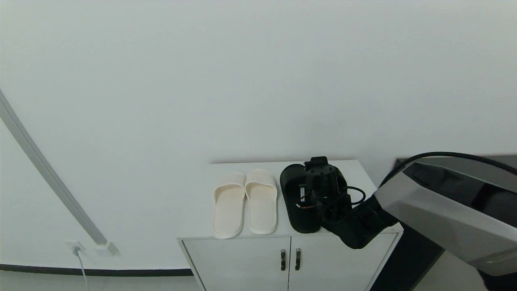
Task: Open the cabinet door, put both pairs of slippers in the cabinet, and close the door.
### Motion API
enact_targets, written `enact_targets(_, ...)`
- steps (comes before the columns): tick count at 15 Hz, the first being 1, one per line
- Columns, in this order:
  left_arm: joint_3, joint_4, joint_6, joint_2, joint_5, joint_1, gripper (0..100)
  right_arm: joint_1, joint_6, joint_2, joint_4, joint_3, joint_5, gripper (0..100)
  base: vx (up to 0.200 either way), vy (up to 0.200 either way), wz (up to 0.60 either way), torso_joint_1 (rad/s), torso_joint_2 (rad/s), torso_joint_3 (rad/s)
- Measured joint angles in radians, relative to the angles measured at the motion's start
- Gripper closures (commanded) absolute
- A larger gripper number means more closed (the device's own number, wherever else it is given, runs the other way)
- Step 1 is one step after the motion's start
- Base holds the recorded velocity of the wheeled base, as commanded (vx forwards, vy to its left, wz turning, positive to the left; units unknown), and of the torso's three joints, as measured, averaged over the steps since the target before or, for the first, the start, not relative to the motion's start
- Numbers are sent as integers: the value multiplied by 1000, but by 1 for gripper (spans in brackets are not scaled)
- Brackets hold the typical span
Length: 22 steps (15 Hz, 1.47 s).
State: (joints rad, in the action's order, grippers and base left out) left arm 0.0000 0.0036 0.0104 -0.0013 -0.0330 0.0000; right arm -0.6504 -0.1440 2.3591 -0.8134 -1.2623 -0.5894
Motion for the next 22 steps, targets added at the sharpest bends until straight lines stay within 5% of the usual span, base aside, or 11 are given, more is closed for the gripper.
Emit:
enact_targets(4, 0, 0, -1, 0, 0, 0, 100, -82, 3, -251, 1, 274, 76, 100, 0, 0, 0, 0, 0, 0)
enact_targets(10, 0, 0, -6, 0, 1, 0, 100, -177, -3, -712, 81, 687, 413, 100, 0, 0, 0, 0, 0, 0)
enact_targets(22, 0, -1, -5, 0, 0, 0, 100, -184, 6, -791, 71, 766, 439, 100, -100, 0, 0, 1, 1, 2)
